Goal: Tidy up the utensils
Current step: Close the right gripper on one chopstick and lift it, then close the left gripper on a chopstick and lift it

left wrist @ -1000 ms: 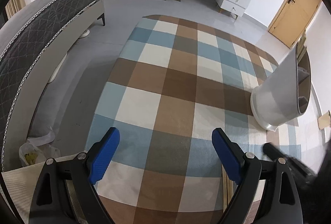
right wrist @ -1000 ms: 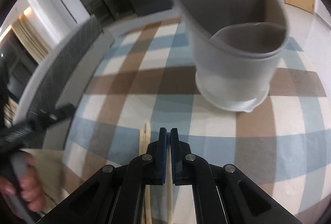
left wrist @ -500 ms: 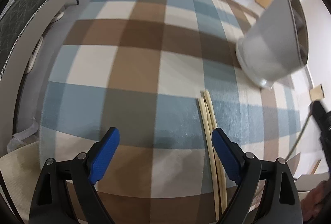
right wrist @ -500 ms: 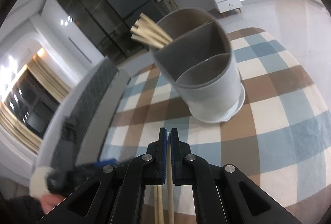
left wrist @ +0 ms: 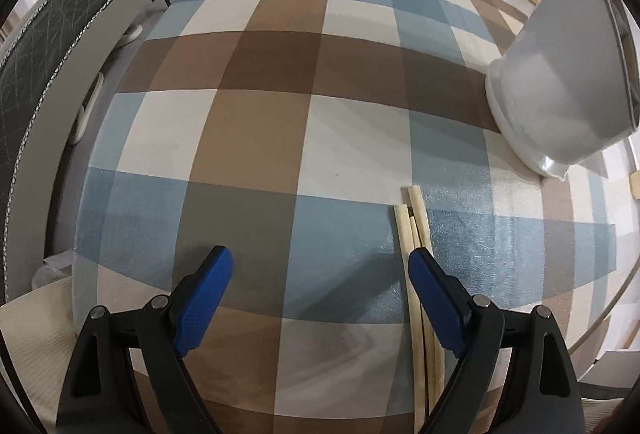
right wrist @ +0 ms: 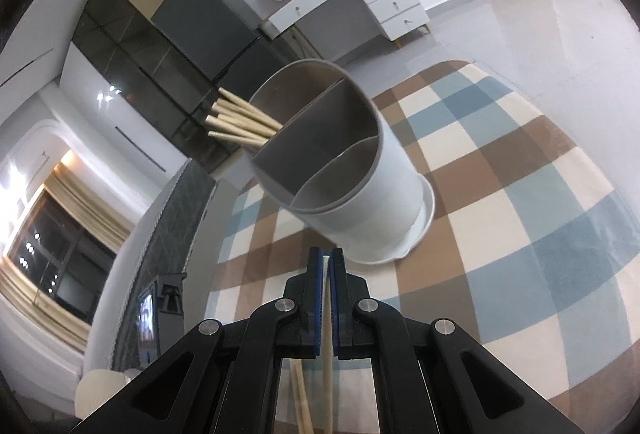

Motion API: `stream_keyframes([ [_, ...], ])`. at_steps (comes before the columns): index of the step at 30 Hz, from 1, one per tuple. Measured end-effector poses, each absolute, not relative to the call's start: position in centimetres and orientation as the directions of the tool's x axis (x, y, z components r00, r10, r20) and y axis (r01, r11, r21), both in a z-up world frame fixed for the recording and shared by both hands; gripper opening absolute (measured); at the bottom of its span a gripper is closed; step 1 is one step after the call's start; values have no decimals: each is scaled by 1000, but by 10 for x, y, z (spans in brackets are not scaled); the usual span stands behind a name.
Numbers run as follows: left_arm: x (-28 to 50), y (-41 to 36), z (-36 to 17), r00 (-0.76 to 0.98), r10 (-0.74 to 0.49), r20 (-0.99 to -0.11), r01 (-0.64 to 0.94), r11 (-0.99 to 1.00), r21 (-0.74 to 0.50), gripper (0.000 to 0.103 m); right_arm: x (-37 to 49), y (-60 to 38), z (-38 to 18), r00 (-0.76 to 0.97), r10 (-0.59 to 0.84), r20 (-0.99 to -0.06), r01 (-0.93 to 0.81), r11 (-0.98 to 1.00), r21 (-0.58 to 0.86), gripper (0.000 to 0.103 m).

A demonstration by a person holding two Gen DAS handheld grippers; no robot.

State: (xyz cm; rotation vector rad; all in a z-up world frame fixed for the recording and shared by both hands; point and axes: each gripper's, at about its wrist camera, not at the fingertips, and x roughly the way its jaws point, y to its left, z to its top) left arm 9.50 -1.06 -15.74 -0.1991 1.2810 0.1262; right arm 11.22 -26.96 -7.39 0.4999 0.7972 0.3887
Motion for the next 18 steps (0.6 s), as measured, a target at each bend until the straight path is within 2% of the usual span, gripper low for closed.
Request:
stream_keyframes([
  [10,100,-16,-154,245,24,-969,-225,974,-33,86,110,-269,-66,658,498,-565,-146,820,553,3],
  [18,95,-9,-158,257,15,-966,-250,967,-51,86,110,-269,-66,658,498,-565,-141,818,557,3],
])
